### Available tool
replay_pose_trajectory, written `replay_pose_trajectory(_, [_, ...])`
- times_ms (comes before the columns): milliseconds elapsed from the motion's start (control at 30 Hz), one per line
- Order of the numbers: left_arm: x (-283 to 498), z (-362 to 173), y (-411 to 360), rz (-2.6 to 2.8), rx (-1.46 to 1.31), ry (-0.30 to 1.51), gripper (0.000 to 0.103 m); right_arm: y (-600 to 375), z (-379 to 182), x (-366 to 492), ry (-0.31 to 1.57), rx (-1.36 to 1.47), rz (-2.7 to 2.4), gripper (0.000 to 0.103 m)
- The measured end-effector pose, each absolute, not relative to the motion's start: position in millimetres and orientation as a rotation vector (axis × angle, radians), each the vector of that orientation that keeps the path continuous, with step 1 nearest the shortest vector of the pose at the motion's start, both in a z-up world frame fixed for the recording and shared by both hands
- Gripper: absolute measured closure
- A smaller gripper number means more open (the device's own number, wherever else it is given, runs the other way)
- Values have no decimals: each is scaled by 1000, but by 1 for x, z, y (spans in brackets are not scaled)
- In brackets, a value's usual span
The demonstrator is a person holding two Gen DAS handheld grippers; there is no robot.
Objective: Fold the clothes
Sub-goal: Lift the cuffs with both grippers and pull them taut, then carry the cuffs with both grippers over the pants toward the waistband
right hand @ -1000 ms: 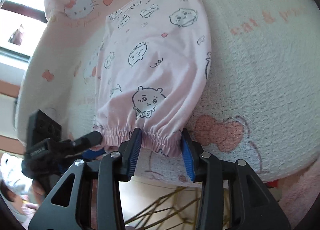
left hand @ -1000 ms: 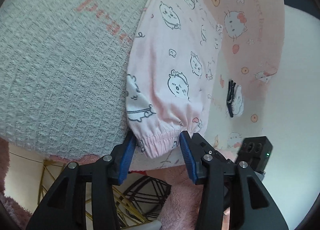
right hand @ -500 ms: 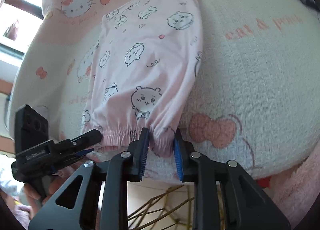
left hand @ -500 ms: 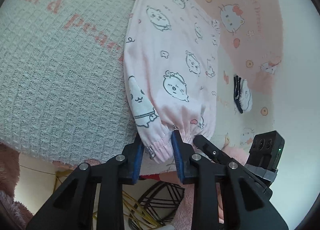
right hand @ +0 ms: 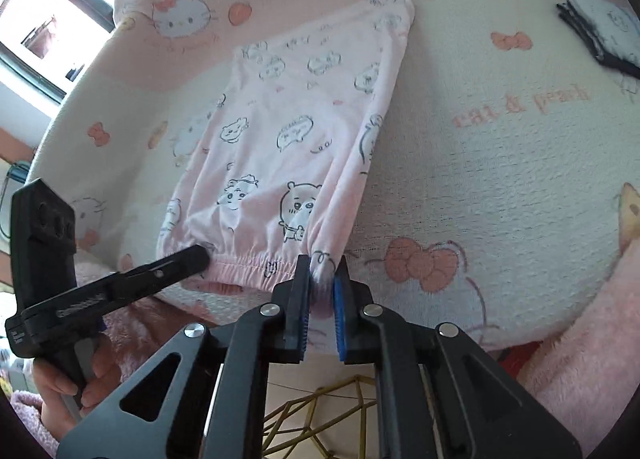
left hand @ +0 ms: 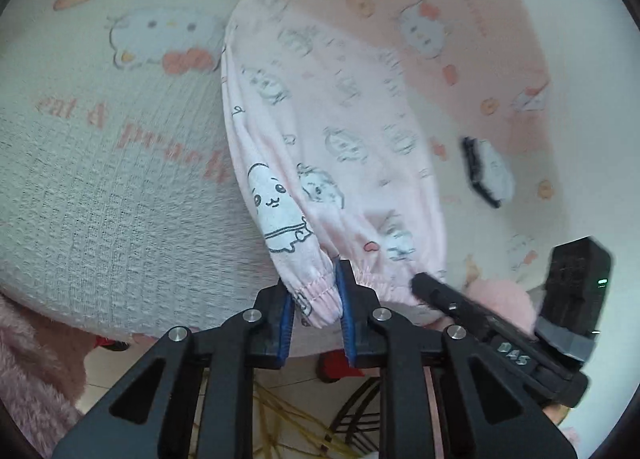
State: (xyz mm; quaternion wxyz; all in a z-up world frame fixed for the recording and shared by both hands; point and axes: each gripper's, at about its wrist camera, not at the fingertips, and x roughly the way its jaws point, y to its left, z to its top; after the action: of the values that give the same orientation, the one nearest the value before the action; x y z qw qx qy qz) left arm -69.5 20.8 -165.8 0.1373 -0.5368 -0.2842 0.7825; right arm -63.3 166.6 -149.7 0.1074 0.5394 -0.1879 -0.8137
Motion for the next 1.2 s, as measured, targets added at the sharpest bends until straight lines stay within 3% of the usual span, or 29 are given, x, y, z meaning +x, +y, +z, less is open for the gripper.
replay_pose_trajectory(167, [-55, -170, 8, 2195, -1571, -944, 83, 174, -138, -52, -619, 1553, -2384, 94])
replay_pose_trajectory(600, [-18, -166, 7, 2151, -1561, -994, 83, 181, -134, -16, -663, 1582, -2290, 94])
replay_pose_trajectory(1000, [-51, -157, 20, 2137, -1546, -938, 83, 187, -131, -26, -713, 1585, -2292, 94])
replay_pose_trajectory(1200, [-112, -145, 4, 2157, -1495, -908, 83, 187, -113, -83, -714, 1549, -2300, 94])
